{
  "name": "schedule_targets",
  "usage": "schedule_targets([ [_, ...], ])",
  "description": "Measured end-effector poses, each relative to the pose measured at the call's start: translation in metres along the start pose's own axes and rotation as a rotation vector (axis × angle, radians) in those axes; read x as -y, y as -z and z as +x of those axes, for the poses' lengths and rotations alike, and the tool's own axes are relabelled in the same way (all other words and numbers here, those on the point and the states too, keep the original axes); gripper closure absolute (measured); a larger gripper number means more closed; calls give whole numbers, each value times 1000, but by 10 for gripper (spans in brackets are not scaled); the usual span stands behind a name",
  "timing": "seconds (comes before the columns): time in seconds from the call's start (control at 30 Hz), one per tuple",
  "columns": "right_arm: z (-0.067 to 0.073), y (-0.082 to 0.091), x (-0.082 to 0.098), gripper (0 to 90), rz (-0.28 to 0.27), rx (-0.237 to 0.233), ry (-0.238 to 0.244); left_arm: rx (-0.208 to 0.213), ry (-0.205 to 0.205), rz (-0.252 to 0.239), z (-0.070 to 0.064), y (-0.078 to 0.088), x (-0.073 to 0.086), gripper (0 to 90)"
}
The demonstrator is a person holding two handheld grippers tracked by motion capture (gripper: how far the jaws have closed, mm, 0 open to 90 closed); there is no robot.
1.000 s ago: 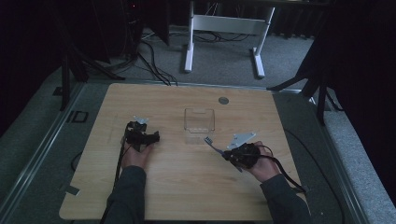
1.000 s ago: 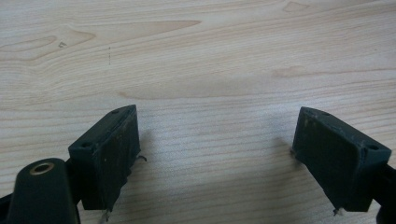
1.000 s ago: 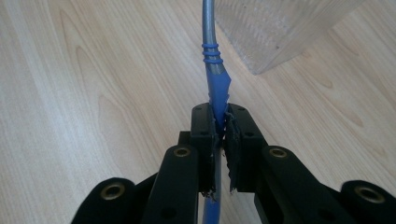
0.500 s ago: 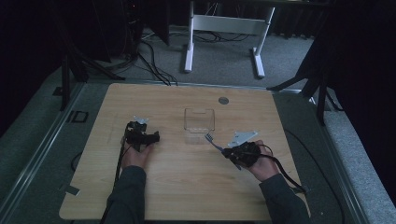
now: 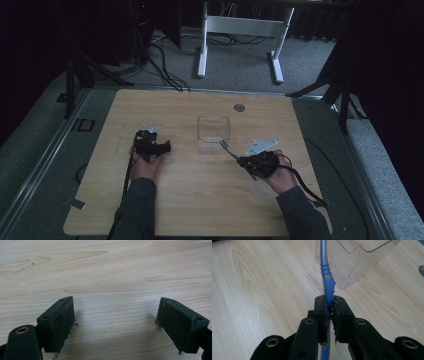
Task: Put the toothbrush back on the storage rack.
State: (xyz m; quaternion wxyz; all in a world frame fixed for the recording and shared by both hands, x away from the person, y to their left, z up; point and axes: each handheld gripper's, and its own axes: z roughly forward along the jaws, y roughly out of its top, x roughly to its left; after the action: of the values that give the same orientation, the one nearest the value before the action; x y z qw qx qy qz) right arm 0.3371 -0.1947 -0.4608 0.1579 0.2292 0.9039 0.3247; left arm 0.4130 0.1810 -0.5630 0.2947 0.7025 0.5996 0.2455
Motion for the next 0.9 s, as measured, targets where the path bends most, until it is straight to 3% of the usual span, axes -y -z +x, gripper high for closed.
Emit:
schedule_targets([
  [0.3,-3,2,-2,820,-42,4,-40,0,0,0,0,0,0,150],
  [0.9,-4,5,-7,820,-104,0,-71,0,0,0,0,0,0,150],
])
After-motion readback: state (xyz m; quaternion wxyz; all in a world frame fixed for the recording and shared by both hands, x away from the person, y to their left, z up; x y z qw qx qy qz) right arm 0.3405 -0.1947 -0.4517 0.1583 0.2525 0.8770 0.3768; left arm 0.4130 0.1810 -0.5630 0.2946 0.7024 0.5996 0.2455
